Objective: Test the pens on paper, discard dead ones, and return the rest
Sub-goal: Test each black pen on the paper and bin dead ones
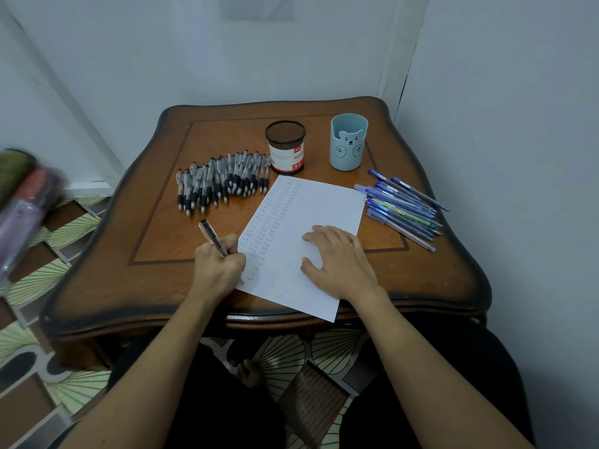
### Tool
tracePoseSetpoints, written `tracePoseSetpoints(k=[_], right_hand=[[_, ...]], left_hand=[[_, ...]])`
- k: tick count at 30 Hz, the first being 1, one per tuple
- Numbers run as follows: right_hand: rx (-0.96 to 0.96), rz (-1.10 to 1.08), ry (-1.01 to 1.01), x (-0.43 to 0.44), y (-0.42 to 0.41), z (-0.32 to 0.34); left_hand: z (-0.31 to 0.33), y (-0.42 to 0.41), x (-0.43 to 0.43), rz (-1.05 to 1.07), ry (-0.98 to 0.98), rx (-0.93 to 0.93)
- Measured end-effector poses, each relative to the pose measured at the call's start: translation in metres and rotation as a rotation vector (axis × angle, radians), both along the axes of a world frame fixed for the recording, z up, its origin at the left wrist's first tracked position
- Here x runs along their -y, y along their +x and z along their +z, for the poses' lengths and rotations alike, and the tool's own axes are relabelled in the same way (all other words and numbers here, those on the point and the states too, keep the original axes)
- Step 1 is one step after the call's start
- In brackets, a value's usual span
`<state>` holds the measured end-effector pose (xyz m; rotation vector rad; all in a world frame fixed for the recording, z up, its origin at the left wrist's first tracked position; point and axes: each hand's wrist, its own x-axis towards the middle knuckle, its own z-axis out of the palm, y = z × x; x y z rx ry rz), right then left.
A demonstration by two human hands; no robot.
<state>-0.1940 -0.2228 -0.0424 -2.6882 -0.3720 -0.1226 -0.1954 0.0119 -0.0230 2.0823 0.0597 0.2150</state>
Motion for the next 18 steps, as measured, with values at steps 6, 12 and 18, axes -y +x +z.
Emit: tracePoseSetpoints(k=[6, 12, 18], right_hand=[[0.002, -0.004, 0.006, -0.0001, 0.0001, 0.0006], [-0.007, -0.002, 0.004, 0.0003, -0.0002, 0.001], [-0.005, -0.004, 0.002, -0.0002, 0.0003, 0.0007]], left_hand=[[-0.0032, -0.0003, -0.0013, -0.008, 0.015, 0.035], [-0.0023, -0.0016, -0.0001, -0.031, 0.038, 0.032], [-0.0059, 0.0011, -0.0041, -0.064, 0.02, 0.048]])
